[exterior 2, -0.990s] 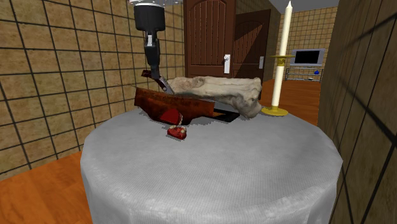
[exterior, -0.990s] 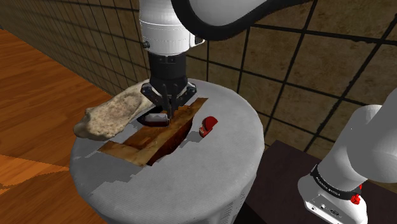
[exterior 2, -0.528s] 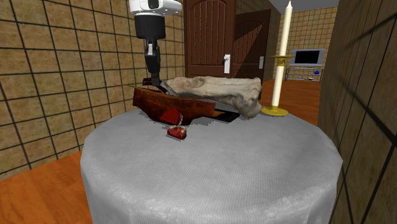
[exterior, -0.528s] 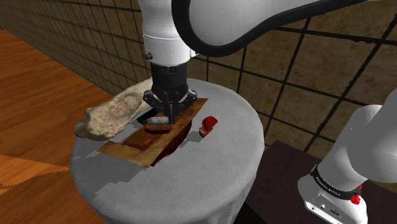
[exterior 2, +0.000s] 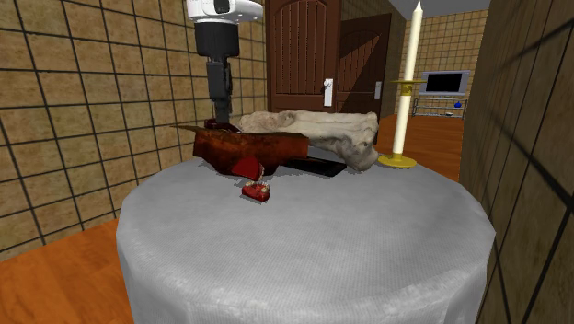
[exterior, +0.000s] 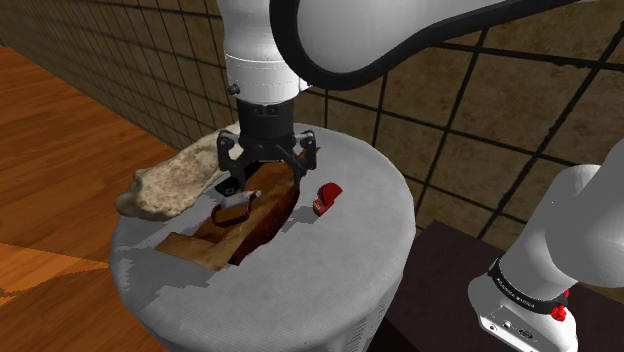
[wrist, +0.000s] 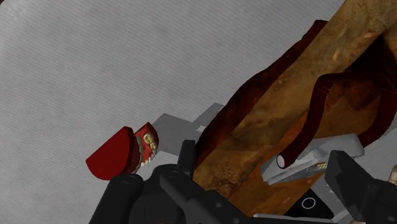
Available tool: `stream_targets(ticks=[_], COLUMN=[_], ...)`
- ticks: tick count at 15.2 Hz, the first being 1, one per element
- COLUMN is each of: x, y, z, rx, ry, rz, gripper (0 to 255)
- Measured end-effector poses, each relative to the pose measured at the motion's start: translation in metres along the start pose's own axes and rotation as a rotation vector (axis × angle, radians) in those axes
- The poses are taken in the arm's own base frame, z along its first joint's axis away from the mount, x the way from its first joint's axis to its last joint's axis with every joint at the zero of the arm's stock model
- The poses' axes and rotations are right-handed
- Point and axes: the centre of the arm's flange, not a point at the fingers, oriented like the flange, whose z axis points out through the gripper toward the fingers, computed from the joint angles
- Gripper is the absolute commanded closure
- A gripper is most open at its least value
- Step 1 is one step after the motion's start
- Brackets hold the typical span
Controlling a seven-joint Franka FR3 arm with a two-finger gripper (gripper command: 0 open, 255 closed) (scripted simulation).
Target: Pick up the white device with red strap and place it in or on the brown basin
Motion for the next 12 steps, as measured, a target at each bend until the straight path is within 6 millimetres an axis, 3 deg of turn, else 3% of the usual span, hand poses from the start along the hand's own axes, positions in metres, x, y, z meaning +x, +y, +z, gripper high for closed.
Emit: stream_targets(ticks=[2, 6, 12], x=[0.0, 0.0, 0.0], y=[0.0, -0.001, 0.0], z=[-0.006, -0.045, -0.05], rx=[0.0, 0.001, 0.0], ry=[0.0, 0.0, 0.0], rz=[0.0, 0.0, 0.0], gripper=[0, 0, 0])
